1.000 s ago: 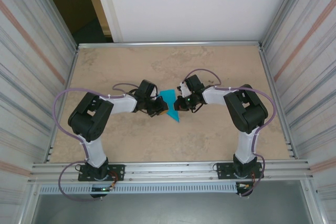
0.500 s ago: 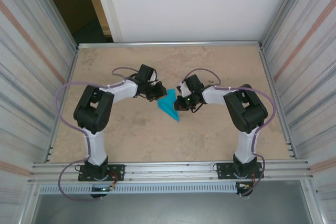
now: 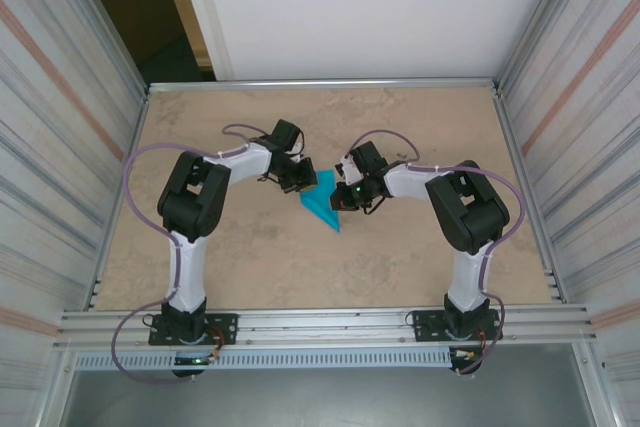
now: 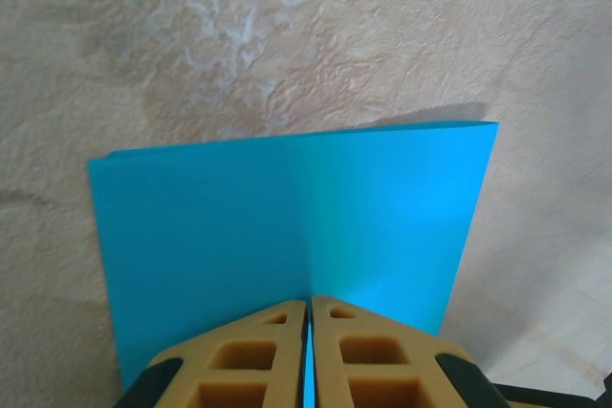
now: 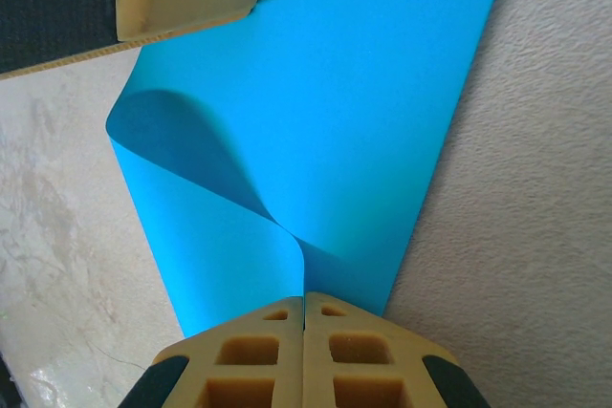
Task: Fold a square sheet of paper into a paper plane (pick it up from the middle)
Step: Third fold the triangle at the center of the table.
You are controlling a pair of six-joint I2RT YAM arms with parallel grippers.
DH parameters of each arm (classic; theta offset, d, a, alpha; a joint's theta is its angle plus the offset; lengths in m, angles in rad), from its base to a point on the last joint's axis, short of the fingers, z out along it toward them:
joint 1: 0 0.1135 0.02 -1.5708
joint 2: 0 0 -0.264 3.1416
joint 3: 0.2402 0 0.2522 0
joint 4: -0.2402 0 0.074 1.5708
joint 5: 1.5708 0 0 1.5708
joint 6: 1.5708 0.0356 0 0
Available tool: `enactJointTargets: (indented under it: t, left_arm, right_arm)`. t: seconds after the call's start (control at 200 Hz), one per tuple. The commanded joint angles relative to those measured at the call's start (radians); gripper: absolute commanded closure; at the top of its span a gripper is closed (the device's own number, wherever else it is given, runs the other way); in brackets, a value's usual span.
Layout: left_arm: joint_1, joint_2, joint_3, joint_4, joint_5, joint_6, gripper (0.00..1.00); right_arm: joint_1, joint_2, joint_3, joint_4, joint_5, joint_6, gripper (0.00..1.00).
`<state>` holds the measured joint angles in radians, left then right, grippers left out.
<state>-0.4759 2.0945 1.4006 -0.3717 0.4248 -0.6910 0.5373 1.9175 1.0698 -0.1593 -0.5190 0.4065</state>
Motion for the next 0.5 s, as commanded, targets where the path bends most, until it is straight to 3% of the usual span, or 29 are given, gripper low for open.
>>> enactJointTargets:
  t: [0.0, 0.491]
  left_arm:
    - [-0.001, 0.039, 0.006, -0.071, -0.013, 0.038, 0.9]
    - [0.0, 0.063, 0.011, -0.075, 0.0, 0.052, 0.91]
  right_arm:
    - [0.004, 0.02, 0.029, -0.02, 0.013, -0.029, 1.0]
    - [0.003, 0.031, 0.042, -0.022, 0.019, -0.033, 1.0]
